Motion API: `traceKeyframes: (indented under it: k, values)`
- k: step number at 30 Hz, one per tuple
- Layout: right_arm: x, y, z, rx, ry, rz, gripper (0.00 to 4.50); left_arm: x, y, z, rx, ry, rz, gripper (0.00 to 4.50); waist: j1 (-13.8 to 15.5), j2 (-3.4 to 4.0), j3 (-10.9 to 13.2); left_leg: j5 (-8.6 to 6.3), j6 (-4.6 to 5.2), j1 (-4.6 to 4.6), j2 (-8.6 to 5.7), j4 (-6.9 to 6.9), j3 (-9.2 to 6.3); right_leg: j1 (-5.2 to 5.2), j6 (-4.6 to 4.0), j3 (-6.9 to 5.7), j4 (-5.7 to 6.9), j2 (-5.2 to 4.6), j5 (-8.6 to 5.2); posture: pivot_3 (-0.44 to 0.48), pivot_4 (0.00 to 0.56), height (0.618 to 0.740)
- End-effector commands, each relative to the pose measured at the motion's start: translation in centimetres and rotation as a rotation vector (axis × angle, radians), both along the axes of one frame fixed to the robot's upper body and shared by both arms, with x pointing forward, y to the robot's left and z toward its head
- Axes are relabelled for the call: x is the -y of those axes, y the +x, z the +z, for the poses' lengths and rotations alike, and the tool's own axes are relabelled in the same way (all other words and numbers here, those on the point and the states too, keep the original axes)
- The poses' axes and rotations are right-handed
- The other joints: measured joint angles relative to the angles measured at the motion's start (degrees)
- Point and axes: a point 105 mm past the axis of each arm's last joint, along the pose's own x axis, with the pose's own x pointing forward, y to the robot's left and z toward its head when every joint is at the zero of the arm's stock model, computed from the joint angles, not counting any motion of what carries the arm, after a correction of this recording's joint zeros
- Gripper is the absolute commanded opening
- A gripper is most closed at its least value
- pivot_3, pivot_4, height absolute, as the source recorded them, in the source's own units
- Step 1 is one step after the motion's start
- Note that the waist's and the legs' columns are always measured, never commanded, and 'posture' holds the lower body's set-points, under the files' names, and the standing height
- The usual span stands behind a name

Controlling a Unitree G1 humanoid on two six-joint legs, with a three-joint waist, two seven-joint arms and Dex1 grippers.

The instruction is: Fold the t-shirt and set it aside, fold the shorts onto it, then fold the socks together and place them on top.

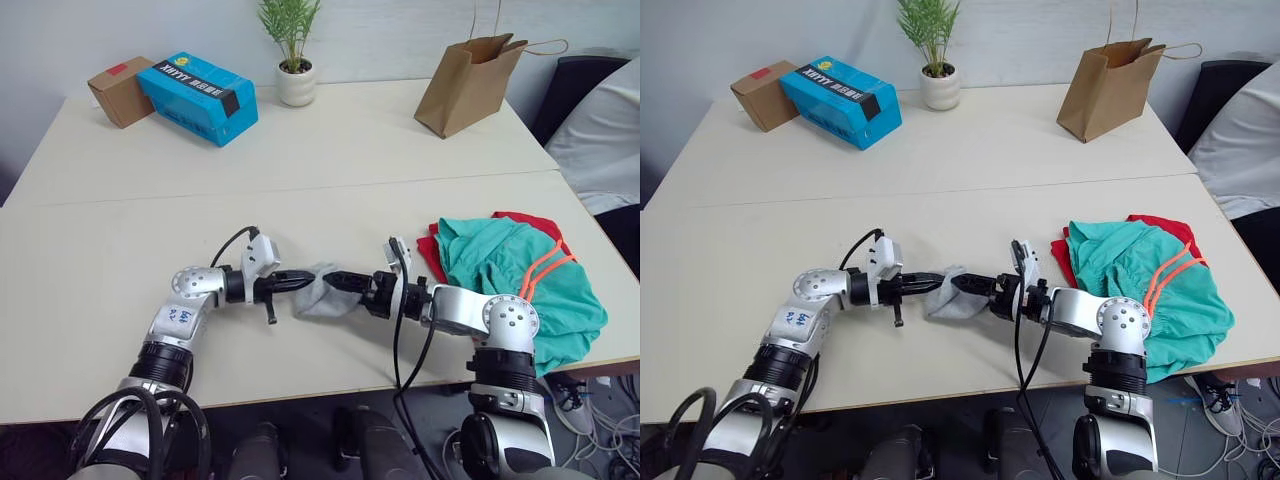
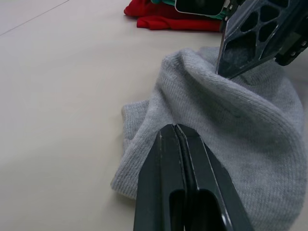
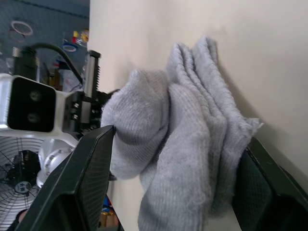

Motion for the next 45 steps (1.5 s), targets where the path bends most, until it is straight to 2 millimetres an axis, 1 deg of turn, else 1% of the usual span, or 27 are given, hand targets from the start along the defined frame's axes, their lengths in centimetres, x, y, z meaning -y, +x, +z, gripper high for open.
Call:
traceKeyframes:
  k: [1,3,5,9,13,16,19,24,26,27,28,30,32,33,35,37,39,42,45]
  values:
    - [0.8,0.0,1.0,0.003,0.096,-0.028,3.25,1.0,-0.7,-0.8,0.003,0.040,-0.032,0.00,0.04,0.00,0.00,0.00,0.00,0.00,0.00,0.00,0.00,0.00,0.00,0.00,0.00,0.00,0.00,0.000,0.150,0.740]
    - [1.2,-0.4,0.6,-0.033,0.145,-0.024,3.25,1.8,-1.0,-1.4,0.007,0.078,-0.056,0.00,0.15,0.00,0.00,-0.01,0.01,0.00,0.00,0.00,0.00,0.00,0.00,0.00,-0.01,0.00,0.00,0.000,0.150,0.740]
    - [1.1,-0.6,0.3,-0.047,0.153,-0.022,3.25,2.1,-1.1,-1.8,0.016,0.108,-0.069,0.00,0.20,0.00,0.00,-0.01,0.02,0.00,-0.01,0.00,-0.01,0.01,0.01,0.00,-0.03,0.00,0.00,0.000,0.150,0.740]
    - [0.3,-0.7,0.0,-0.042,0.119,-0.005,3.25,2.3,-0.9,-1.7,0.019,0.099,-0.058,0.00,0.14,0.02,-0.01,-0.19,0.37,-0.01,-0.02,0.01,0.00,0.01,0.08,0.02,-0.05,-0.01,0.03,0.000,0.150,0.740]
    - [-0.6,-0.7,-0.4,-0.034,0.067,0.007,3.25,1.9,-0.8,-1.5,0.023,0.093,-0.041,0.00,0.13,0.03,-0.02,-0.19,0.37,-0.01,-0.01,0.00,0.00,0.02,0.12,0.03,-0.06,-0.01,0.04,0.000,0.150,0.740]
    - [-0.7,-0.7,-0.9,-0.043,0.044,0.012,3.25,1.2,-0.8,-1.5,0.023,0.093,-0.021,0.00,0.13,0.03,-0.02,-0.19,0.38,-0.01,-0.01,0.00,0.00,0.02,0.14,0.03,-0.08,-0.01,0.05,0.000,0.150,0.740]
    - [-0.5,-0.5,-0.9,-0.041,0.057,-0.010,2.62,0.5,-0.8,-1.3,0.021,0.076,0.005,0.00,0.00,0.03,-0.02,-0.19,0.37,-0.01,0.00,-0.01,0.00,0.02,0.15,0.03,-0.07,0.00,0.05,0.000,0.150,0.740]
    - [0.0,-0.5,-0.6,-0.021,0.076,-0.011,0.90,-0.1,-0.9,-0.1,0.026,-0.007,0.016,0.00,-0.06,0.03,-0.02,-0.19,0.36,0.00,0.02,-0.03,0.01,0.01,0.15,0.03,-0.09,0.00,0.05,0.000,0.150,0.740]
    - [0.1,-0.4,-0.4,-0.014,0.084,-0.013,0.31,-0.1,-0.9,0.7,0.032,-0.059,0.017,0.00,0.02,0.03,-0.02,-0.19,0.37,0.00,0.01,-0.01,0.00,0.02,0.15,0.03,-0.09,0.00,0.06,0.000,0.150,0.740]
    - [0.2,-0.5,-0.2,-0.002,0.092,-0.013,0.15,-0.2,-0.9,1.3,0.045,-0.077,0.021,0.00,0.05,0.03,-0.02,-0.18,0.38,0.00,0.01,-0.01,0.00,0.02,0.18,0.03,-0.10,0.00,0.08,0.000,0.150,0.740]
    - [0.3,-0.6,0.1,0.010,0.098,-0.011,0.14,-0.5,-0.9,1.7,0.058,-0.084,0.026,0.00,0.07,0.03,-0.02,-0.17,0.39,-0.01,0.00,-0.01,0.00,0.02,0.21,0.04,-0.12,0.00,0.09,0.000,0.150,0.740]
    - [0.8,-1.1,1.2,0.057,0.108,0.009,0.14,-1.0,-1.5,3.8,0.064,-0.143,0.011,0.00,0.07,0.04,-0.01,-0.17,0.41,-0.06,0.00,-0.02,0.00,0.01,0.24,0.03,-0.19,0.00,0.12,0.000,0.150,0.740]
    - [1.8,-1.9,2.4,0.105,0.111,0.025,0.14,-1.6,-2.3,5.8,0.057,-0.201,0.000,0.00,0.05,0.06,0.00,-0.18,0.41,-0.16,0.00,-0.06,-0.01,-0.03,0.24,0.02,-0.27,0.00,0.12,0.000,0.150,0.740]
    - [2.4,-2.3,3.0,0.127,0.108,0.031,0.14,-1.9,-2.6,6.5,0.058,-0.220,0.003,0.18,0.06,0.07,0.01,-0.18,0.39,-0.19,0.01,-0.06,-0.02,-0.04,0.24,0.02,-0.32,0.01,0.12,0.000,0.150,0.740]
    - [4.2,-3.5,4.5,0.177,0.105,0.034,0.14,-2.4,-3.5,7.9,0.047,-0.258,-0.001,0.61,0.09,0.10,0.03,-0.13,0.26,-0.25,0.00,-0.06,-0.01,-0.04,0.26,0.01,-0.45,0.00,0.12,0.000,0.150,0.740]
    - [6.6,-4.7,6.4,0.240,0.099,0.010,0.14,-2.6,-4.4,9.1,0.041,-0.287,-0.006,1.18,0.16,0.15,0.06,-0.19,0.34,-0.30,-0.02,-0.06,0.00,-0.04,0.35,0.01,-0.56,0.00,0.12,0.000,0.150,0.740]
    - [9.5,-5.6,8.1,0.315,0.071,-0.030,0.14,-2.6,-5.1,9.9,0.036,-0.317,-0.008,1.79,0.29,0.16,0.06,-0.27,0.44,-0.40,-0.04,-0.04,-0.01,-0.03,0.52,0.01,-0.78,0.01,0.14,0.000,0.150,0.740]
    - [14.3,-7.1,10.2,0.383,0.003,-0.107,0.14,-2.4,-5.9,10.2,0.037,-0.323,-0.009,2.77,0.52,0.17,0.07,-0.31,0.54,-0.59,-0.07,0.01,-0.06,-0.04,0.75,0.00,-1.07,0.04,0.27,0.000,0.150,0.740]
    - [18.4,-8.2,11.5,0.359,-0.080,-0.192,0.14,-2.3,-5.9,9.9,0.056,-0.336,0.002,3.74,0.97,0.18,0.07,-0.38,0.79,-0.67,-0.12,0.03,-0.02,-0.01,0.92,0.04,-1.38,0.06,0.44,0.000,0.150,0.740]
